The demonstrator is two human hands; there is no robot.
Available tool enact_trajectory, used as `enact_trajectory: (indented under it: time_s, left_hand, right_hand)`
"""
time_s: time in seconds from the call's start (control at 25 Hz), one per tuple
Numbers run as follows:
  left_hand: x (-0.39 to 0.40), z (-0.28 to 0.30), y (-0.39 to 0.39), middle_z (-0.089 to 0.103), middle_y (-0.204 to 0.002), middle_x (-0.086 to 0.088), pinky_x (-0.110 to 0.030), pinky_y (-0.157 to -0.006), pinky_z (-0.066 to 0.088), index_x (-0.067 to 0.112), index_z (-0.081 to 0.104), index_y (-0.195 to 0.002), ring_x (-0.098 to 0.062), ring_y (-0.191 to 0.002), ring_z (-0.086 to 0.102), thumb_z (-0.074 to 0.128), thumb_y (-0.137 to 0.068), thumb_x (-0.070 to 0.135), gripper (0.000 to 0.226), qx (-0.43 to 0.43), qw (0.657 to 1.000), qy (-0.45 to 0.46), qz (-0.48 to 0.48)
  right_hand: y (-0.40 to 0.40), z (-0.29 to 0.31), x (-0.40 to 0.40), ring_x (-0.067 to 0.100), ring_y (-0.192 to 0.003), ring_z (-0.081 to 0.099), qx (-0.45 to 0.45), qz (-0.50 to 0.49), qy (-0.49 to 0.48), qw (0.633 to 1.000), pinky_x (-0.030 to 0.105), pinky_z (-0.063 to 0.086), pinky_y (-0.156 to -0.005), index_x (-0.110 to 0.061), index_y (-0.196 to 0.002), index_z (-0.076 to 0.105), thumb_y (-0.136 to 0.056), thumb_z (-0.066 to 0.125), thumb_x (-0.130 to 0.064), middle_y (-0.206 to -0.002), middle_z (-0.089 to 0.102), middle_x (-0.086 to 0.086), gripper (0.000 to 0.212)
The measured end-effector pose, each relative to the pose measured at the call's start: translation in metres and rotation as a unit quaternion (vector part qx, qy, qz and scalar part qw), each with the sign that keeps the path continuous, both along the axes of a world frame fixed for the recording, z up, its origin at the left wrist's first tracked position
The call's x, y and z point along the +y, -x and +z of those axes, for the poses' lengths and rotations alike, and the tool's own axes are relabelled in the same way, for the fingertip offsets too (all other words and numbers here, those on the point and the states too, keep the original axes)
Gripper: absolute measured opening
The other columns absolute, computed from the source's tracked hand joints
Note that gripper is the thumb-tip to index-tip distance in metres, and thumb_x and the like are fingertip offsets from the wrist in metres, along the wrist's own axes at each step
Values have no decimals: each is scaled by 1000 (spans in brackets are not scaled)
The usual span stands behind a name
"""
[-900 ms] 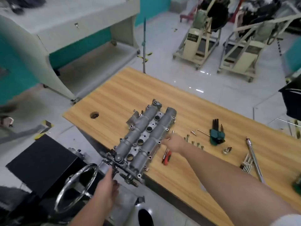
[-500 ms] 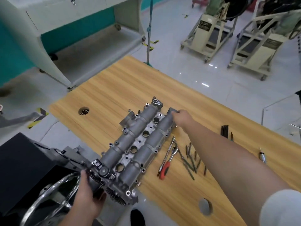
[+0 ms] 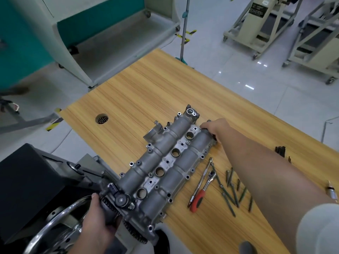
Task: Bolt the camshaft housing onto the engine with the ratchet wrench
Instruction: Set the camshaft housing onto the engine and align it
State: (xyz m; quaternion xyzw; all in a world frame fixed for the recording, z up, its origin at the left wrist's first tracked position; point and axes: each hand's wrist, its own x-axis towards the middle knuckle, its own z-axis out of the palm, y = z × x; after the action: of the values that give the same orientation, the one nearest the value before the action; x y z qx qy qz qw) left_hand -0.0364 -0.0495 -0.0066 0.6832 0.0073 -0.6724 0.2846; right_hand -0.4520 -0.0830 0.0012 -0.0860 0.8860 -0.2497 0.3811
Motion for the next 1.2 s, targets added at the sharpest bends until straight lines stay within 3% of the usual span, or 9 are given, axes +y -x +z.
enact_trajectory:
  time_s: [0.08, 0.28, 0.4, 0.64, 0.84, 0.92, 1.0, 1.04, 1.2]
  left_hand:
    - [0, 3, -2, 74, -98, -11, -44, -71, 55, 22, 68, -106, -32, -95, 66, 46, -96, 62, 47, 1, 1000, 0, -7]
    - [-1, 10, -10, 69, -111, -8, -46, -91, 48, 28, 63, -120, -32, -99, 63, 49, -97, 46, 32, 44, 999, -26, 13]
    - [4, 10, -13, 68, -124, -8, -51, -109, 39, 24, 65, -126, -34, -117, 61, 50, -95, 50, 43, 54, 998, -32, 7]
    - [2, 49, -23, 70, -122, -9, -53, -111, 37, 26, 64, -129, -33, -120, 60, 53, -92, 59, 51, 78, 997, -5, 0]
    - [-6, 118, -64, 75, -108, -8, -49, -101, 47, 26, 72, -115, -32, -107, 67, 55, -89, 60, 46, 66, 996, 51, -16]
    - [-6, 145, -95, 77, -90, -5, -41, -79, 57, 24, 74, -96, -29, -84, 74, 56, -87, 59, 40, 69, 995, 70, -11]
    - [-11, 173, -131, 74, -70, -3, -35, -53, 56, 22, 69, -77, -27, -54, 71, 57, -87, 54, 35, 69, 993, 96, -7]
    - [-13, 185, -152, 73, -65, -2, -33, -48, 54, 22, 67, -75, -26, -48, 68, 58, -86, 52, 33, 61, 992, 112, 0]
    - [-19, 228, -265, 69, -60, 5, -27, -56, 49, 22, 63, -72, -21, -42, 64, 60, -82, 52, 32, -10, 982, 182, 47]
  right_hand:
    - [4, 1, -3, 31, -71, 60, -16, 0, -9, 1000, 33, 50, -53, -4, -84, 53, -67, 82, -24, -87, 58, 17, 39]
    - [9, 17, 0, 28, -64, 57, -89, 39, -32, 995, 31, 47, -51, -6, -86, 51, -78, 71, -22, -85, 58, 18, 27]
    - [8, 36, 10, 28, -66, 56, -92, 57, -37, 993, 35, 45, -59, -8, -85, 50, -82, 68, -23, -84, 58, 17, 25]
    - [-10, 100, 20, 29, -66, 57, -41, 17, 29, 999, 32, 48, -52, -8, -84, 50, -80, 73, -21, -87, 58, 17, 27]
    - [-59, 166, 20, 26, -59, 54, -23, 10, 92, 995, 27, 45, -48, -11, -77, 47, -83, 69, -19, -77, 56, 14, 24]
    - [-89, 193, 18, 26, -54, 54, -21, 22, 108, 994, 23, 44, -39, -12, -77, 49, -82, 68, -21, -73, 57, 13, 22]
    - [-123, 215, 13, 25, -51, 56, -26, 24, 129, 991, 23, 45, -38, -13, -79, 51, -80, 69, -23, -71, 59, 12, 21]
    - [-144, 222, 11, 24, -49, 57, -27, 29, 138, 990, 23, 45, -38, -13, -80, 52, -79, 69, -24, -70, 60, 10, 20]
    - [-253, 234, -3, 22, -44, 62, -73, 82, 162, 981, 24, 48, -40, -14, -83, 57, -79, 68, -24, -58, 66, 7, 16]
